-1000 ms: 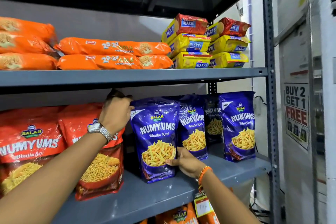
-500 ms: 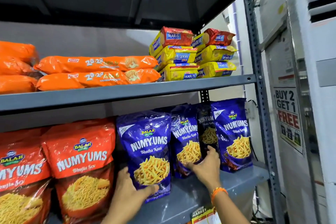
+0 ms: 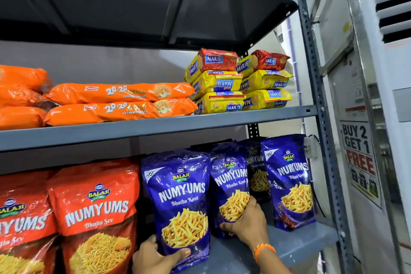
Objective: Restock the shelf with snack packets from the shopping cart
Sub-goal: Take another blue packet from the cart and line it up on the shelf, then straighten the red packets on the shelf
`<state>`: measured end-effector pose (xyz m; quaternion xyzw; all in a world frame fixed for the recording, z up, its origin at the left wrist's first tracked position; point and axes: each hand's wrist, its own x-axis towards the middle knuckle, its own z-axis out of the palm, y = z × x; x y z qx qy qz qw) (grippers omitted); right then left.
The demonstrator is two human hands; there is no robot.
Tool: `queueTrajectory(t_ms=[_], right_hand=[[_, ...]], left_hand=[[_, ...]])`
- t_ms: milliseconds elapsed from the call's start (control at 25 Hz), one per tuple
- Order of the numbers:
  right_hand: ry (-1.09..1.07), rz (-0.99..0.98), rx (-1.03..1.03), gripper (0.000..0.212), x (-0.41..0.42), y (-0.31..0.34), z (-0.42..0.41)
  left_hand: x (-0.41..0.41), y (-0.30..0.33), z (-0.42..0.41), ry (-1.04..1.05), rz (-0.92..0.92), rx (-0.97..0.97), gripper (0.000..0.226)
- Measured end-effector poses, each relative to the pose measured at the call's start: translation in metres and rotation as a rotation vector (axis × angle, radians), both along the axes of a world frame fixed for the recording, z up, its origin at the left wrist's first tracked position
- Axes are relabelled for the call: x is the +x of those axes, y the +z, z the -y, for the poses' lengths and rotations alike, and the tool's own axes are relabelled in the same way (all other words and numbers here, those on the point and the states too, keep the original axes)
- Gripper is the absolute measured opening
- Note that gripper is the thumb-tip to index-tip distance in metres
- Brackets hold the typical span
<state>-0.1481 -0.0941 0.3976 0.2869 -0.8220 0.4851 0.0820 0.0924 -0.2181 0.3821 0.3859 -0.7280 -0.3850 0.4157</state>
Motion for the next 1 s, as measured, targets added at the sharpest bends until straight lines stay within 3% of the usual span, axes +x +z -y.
queueTrajectory(t_ms=[360,680,840,1000], right_hand=[[0.022,-0.084,-0.052,0.134,0.008,-0.015,-0.047],[0.054,-0.077,-0.122,0.124,0.014,-0.024,-0.055],[0.061,-0.078,-0.12,0.128,0.013,-0.025,-0.056],[0.065,-0.041,-0.12,0.135,0.02,-0.022,-0.06]], left_hand=[[0.019,-0.007,-0.017,-0.001,0.001,-0.047,0.078],[0.015,-0.008,-0.02,0.017,0.043,-0.078,0.094],[0.013,-0.011,-0.025,0.01,-0.005,-0.073,0.089],[0.034,-0.001,-0.038,-0.101,-0.115,-0.001,0.108]])
